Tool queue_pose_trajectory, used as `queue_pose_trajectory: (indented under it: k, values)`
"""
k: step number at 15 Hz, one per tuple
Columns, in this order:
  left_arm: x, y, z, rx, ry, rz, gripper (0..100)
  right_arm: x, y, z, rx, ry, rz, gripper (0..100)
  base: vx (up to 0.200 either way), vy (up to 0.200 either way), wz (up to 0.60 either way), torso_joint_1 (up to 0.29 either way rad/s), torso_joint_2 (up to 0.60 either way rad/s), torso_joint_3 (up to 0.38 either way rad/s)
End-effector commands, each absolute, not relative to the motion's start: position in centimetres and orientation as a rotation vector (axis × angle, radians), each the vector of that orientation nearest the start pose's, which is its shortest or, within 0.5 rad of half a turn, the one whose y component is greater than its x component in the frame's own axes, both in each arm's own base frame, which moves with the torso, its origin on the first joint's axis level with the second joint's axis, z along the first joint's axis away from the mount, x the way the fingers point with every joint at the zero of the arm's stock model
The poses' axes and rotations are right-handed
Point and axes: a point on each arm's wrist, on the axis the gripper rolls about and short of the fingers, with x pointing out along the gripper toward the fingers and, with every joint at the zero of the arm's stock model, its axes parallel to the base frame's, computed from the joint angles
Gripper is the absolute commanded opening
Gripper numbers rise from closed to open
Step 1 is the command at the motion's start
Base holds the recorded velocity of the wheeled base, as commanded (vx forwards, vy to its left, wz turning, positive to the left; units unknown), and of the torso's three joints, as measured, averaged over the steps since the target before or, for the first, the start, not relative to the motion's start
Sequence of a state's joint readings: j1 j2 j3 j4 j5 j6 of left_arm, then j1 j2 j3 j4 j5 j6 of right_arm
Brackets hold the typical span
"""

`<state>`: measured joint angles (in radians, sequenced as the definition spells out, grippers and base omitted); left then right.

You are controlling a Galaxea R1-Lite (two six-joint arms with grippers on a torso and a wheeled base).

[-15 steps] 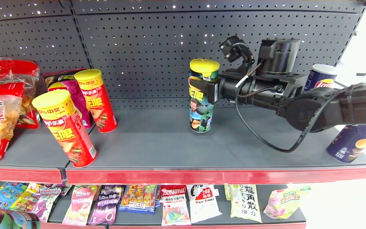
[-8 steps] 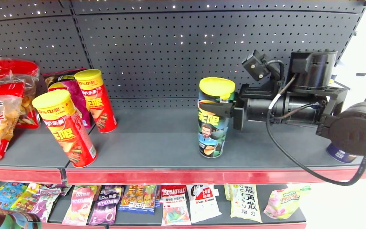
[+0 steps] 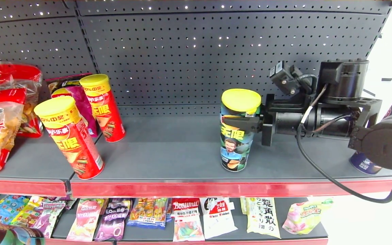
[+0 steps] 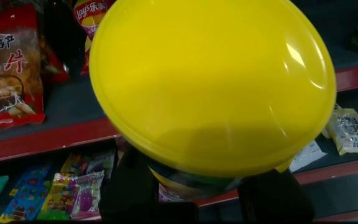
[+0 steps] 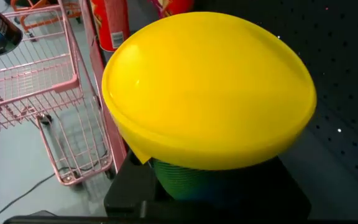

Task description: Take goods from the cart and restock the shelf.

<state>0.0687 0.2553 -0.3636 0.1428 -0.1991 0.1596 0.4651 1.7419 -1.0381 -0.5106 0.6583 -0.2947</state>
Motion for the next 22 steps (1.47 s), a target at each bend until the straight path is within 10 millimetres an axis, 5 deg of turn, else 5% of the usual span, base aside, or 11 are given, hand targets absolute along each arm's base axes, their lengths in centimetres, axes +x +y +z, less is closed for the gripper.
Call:
queue_pose_trajectory:
  k: [1,22]
  values:
    - [-2.2,-0.6,16.6,0.155,0.025,-0.133,0,29.2,16.1,21.6,-0.245,0.048,1.147,0,0.0,0.0,0.0,0.0,0.0,0.0]
    - [-2.2,-0.6,16.6,0.154,0.026,-0.133,0,29.7,16.5,20.1,-0.197,0.101,1.163,0,0.0,0.0,0.0,0.0,0.0,0.0]
